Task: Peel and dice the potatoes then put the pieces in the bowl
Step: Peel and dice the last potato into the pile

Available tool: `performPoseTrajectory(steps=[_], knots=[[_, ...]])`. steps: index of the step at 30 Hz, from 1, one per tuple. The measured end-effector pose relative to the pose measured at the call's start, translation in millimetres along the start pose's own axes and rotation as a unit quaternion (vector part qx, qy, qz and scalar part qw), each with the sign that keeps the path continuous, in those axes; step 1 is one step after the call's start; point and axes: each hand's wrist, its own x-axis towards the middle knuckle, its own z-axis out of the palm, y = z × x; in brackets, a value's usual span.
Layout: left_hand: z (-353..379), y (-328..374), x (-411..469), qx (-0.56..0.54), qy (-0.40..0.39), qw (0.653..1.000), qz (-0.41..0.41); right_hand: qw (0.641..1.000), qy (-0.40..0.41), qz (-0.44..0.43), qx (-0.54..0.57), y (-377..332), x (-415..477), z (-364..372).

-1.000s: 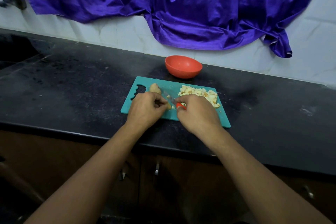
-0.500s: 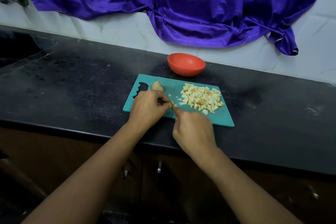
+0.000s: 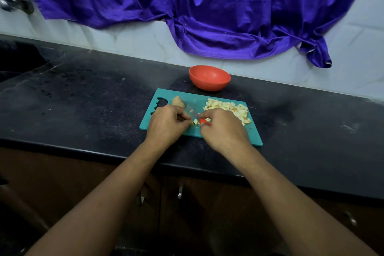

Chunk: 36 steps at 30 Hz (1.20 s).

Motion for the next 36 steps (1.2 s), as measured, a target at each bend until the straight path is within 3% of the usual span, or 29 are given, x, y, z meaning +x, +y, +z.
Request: performPoseTrajectory(steps=[8, 14, 18, 26, 36], knots=[[1, -3, 2, -0.012, 0.004, 1.0, 0.007, 0.999, -0.034, 0.003, -0.02, -17, 7, -3], [1, -7, 4, -0.011, -0.004, 1.0, 0.006, 0.994, -0.036, -0.018, -0.104, -24, 3, 11], [3, -5, 3, -0.009, -0.003, 1.0, 0.011, 0.99, 0.018, -0.063, -0.129, -11, -19, 36], [0, -4, 2, -0.008, -0.003, 1.0, 0.004, 0.991, 0.068, -0.014, 0.111, 26, 3, 34], [2, -4, 3, 0.003, -0.013, 1.0, 0.013, 0.954, 0.138, 0.004, 0.264, 85, 11, 40]])
